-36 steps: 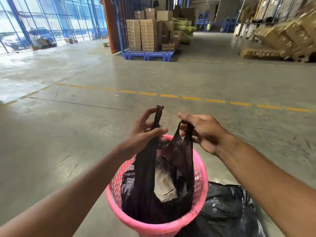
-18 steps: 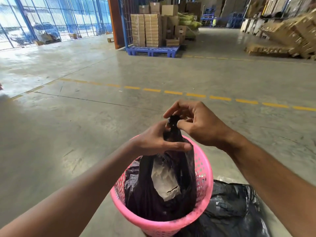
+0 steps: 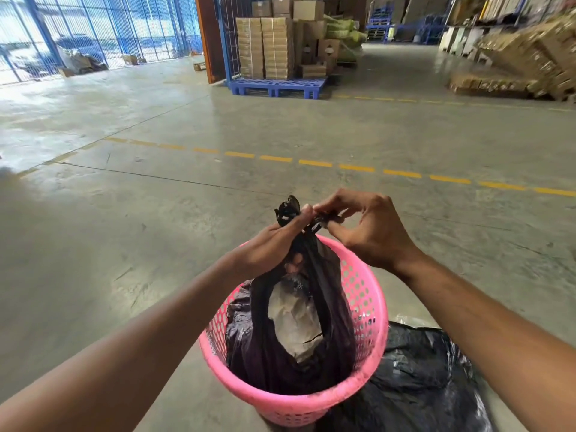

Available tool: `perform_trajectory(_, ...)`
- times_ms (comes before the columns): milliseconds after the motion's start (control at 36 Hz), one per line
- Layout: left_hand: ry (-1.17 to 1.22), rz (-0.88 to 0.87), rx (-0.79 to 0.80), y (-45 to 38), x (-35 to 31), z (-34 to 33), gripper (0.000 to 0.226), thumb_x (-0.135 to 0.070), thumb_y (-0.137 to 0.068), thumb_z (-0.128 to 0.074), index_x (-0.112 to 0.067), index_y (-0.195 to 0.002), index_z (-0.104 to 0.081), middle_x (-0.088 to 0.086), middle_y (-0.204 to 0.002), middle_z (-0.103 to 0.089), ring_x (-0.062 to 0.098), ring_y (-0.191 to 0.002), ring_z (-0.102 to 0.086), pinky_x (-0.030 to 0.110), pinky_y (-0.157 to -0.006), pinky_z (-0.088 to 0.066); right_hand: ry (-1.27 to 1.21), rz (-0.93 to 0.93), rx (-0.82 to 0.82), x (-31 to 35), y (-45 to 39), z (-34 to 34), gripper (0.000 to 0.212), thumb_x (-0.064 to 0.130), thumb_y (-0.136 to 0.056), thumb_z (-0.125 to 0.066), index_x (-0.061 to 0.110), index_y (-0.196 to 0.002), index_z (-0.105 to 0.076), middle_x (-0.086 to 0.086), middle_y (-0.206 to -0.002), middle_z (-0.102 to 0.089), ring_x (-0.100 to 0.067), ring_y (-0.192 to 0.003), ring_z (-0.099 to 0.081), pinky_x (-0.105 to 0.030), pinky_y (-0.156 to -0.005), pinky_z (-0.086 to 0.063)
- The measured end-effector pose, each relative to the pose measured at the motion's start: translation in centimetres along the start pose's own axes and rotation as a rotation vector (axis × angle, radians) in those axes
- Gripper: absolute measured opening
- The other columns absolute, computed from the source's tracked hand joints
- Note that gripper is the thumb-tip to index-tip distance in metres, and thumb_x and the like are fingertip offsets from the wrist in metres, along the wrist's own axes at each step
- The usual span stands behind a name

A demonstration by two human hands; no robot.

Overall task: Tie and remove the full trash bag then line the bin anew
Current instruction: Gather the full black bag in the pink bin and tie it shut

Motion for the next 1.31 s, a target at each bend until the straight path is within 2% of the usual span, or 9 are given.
perform_trajectory(56,0.047,0.026,0.034,-0.1,0.1,0.4,0.064,-0.059,-0.103,-0.039,-0.009,-0.075,-0.069,0.004,-0.053,-0.055,0.015,-0.044,-0.051,0.025,-0.052,-0.046,-0.113,-0.118,-0.064,-1.1,-0.3,-0.2,0.015,0.013,-0.08,-0.077,0.024,-0.089,-0.081,0.01,-0.086,-0.08,-0.008,-0.082,-0.075,-0.031,-0.076,-0.059)
perform_trajectory(167,0.159,-0.017,0.152,-0.2,0.7,1.6,0.048,-0.045,-0.11,-0.032,-0.015,-0.132,-0.063,0.006,-0.061,-0.065,0.021,-0.054,-0.059,0.029,-0.058,-0.055,-0.371,-0.295,-0.146,-2.8,-0.4,-0.1,0.014,0.0,-0.082,-0.077,0.013,-0.084,-0.08,-0.004,-0.082,-0.08,-0.011,-0.073,-0.074,-0.029,-0.074,-0.058)
perform_trajectory(250,0.273,0.084,0.131,-0.2,1.4,2.4,0.039,-0.046,-0.109,-0.035,-0.016,-0.12,-0.057,0.011,-0.066,-0.072,0.022,-0.055,-0.067,0.032,-0.061,-0.057,-0.467,-0.296,-0.097,-2.5,0.1,0.4,0.008,-0.009,-0.084,-0.072,-0.003,-0.088,-0.075,-0.01,-0.074,-0.076,-0.01,-0.062,-0.068,-0.019,-0.063,-0.052)
perform_trajectory(417,0.423,0.184,0.097,-0.1,2.1,2.8,0.044,-0.043,-0.11,-0.032,-0.01,-0.124,-0.055,0.016,-0.067,-0.072,0.02,-0.048,-0.064,0.024,-0.051,-0.055,-0.477,-0.198,0.28,0.6,1.9,0.3,0.01,-0.008,-0.077,-0.081,0.0,-0.081,-0.076,-0.018,-0.081,-0.078,-0.017,-0.072,-0.07,-0.035,-0.076,-0.057)
perform_trajectory(639,0.281,0.222,0.117,-0.2,2.4,3.3,0.048,-0.046,-0.109,-0.037,-0.01,-0.107,-0.069,0.013,-0.075,-0.069,0.015,-0.046,-0.055,0.023,-0.047,-0.048,0.018,0.051,0.451,0.0,6.4,-6.9,0.019,0.008,-0.071,-0.073,0.022,-0.08,-0.081,0.012,-0.081,-0.074,0.0,-0.068,-0.062,-0.011,-0.071,-0.046)
perform_trajectory(750,-0.13,0.018,-0.022,0.0,1.8,3.3,0.054,-0.044,-0.11,-0.036,-0.002,-0.095,-0.066,0.014,-0.072,-0.066,0.017,-0.05,-0.059,0.028,-0.056,-0.051,0.063,0.025,0.525,-0.4,6.3,-7.1,0.019,0.016,-0.073,-0.072,0.022,-0.086,-0.083,0.013,-0.101,-0.079,-0.003,-0.085,-0.072,-0.02,-0.078,-0.056)
perform_trajectory(917,-1.072,-0.713,-0.074,1.9,2.2,3.1,0.021,-0.031,-0.107,-0.048,-0.019,-0.098,-0.064,-0.003,-0.095,-0.06,0.02,-0.087,-0.064,0.04,-0.084,-0.048,-0.207,-0.183,0.139,-0.9,2.6,-3.6,0.009,0.017,-0.074,-0.067,0.021,-0.08,-0.073,0.0,-0.06,-0.067,-0.011,-0.052,-0.059,-0.031,-0.055,-0.049)
perform_trajectory(1139,-1.124,-0.868,-0.013,3.6,3.5,2.2,0.021,-0.027,-0.105,-0.055,-0.013,-0.106,-0.071,0.005,-0.126,-0.064,0.025,-0.118,-0.062,0.035,-0.106,-0.044,-0.142,0.059,0.369,0.4,0.3,-2.9,0.084,-0.012,-0.072,-0.042,0.032,-0.142,-0.057,0.01,-0.158,-0.041,-0.002,-0.077,-0.068,-0.01,-0.062,-0.043)
perform_trajectory(1306,-0.977,-0.855,0.008,3.8,3.1,1.6,0.02,-0.021,-0.107,-0.052,-0.012,-0.106,-0.07,0.007,-0.123,-0.062,0.022,-0.11,-0.06,0.029,-0.098,-0.045,0.062,0.132,0.466,0.9,0.4,-3.4,0.037,0.013,-0.074,-0.048,0.02,-0.101,-0.072,0.004,-0.09,-0.073,-0.007,-0.074,-0.063,-0.028,-0.069,-0.05)
Point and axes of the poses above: each hand's wrist, its own y-axis away from the middle knuckle, its own z-axis out of the back of the hand, x = y × z, the point moved 2 cm from there along -y, towards the middle knuckle
